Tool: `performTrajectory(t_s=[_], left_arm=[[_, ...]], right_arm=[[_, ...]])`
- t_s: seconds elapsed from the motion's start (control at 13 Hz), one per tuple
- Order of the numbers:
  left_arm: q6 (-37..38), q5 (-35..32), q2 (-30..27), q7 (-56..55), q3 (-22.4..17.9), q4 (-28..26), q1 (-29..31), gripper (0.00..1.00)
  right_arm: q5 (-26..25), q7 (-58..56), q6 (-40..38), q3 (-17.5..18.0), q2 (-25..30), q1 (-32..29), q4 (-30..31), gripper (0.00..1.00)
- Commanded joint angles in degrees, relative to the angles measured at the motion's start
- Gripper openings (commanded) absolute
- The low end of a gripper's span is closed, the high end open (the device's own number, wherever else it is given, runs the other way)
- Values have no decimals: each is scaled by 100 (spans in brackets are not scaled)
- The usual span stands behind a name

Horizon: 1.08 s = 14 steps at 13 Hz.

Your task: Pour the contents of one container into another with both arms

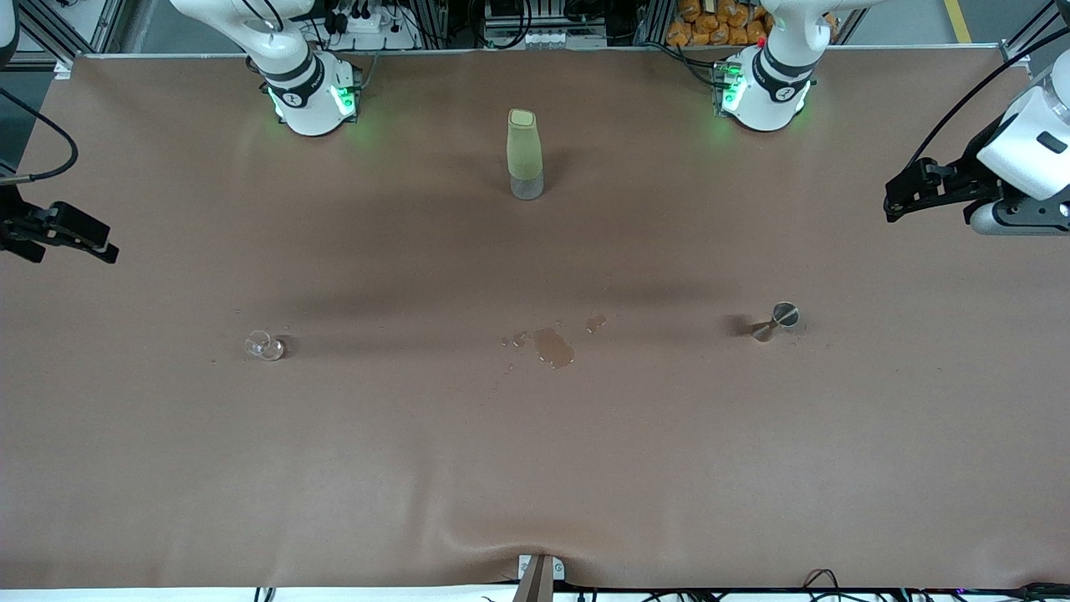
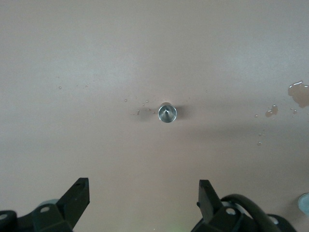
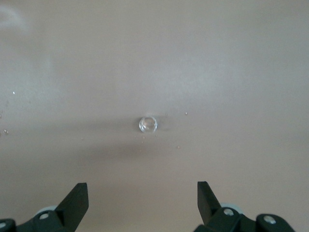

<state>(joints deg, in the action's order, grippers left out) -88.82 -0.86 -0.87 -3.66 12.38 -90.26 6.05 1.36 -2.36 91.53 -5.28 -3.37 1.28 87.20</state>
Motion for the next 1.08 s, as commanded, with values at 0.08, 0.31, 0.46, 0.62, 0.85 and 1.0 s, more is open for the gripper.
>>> performTrajectory(t_s=[0.08,0.31,0.46,0.62,0.85,1.0], left_arm=[[57,7,52,67,36,122,10,100],[57,77,52,15,36,122,10,100],[57,86,70,-3,28,122,28,100],[57,104,87,-99,28,122,19,100],[66,541,175,-12,-51,79,351,100],[58,736,166,704,-60,-96,502,100]], right_arm=[[5,34,-162,-87,12,110,-71,100],[22,-10,-214,-87,82,101,-63,100],[22,-10,-241,-87,91,84,-54,100],[22,-10,-250,-87,91,92,-54,100],[22,-19,-311,-70,152,110,-63,100],[22,-28,-451,-70,214,110,-63,100]])
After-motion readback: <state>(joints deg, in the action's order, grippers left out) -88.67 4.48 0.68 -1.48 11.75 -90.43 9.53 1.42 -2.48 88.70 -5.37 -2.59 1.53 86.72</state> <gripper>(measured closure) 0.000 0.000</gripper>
